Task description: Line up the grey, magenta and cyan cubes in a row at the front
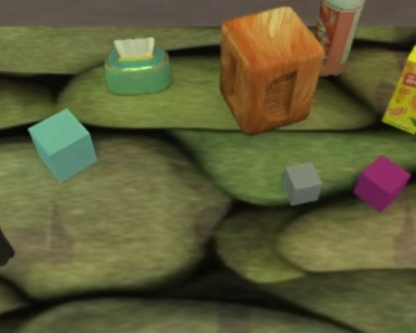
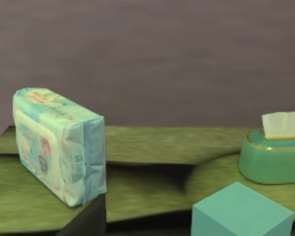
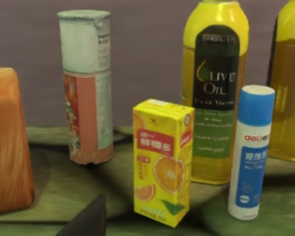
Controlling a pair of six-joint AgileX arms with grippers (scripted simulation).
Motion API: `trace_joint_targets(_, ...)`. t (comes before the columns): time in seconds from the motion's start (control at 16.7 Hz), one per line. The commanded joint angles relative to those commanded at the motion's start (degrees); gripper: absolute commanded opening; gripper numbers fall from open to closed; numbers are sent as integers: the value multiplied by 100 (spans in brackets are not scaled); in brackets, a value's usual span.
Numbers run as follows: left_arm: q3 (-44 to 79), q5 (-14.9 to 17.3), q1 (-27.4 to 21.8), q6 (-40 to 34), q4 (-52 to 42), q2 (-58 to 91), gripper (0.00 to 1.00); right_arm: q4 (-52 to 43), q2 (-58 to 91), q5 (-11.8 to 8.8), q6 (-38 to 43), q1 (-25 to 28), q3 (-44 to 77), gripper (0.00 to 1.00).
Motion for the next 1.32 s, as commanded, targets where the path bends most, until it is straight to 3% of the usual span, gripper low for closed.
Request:
trace_joint_targets(0.3, 0, 0, 0, 0, 0, 0, 100, -235, 353, -11, 55, 111, 352, 100)
trace_joint_targets(0.54, 0, 0, 0, 0, 0, 0, 100, -1069, 1670, -11, 230, 445, 1620, 100)
trace_joint_targets(1.32, 0, 0, 0, 0, 0, 0, 100, -5342, 9607, 19, 1020, 2038, 7891, 100)
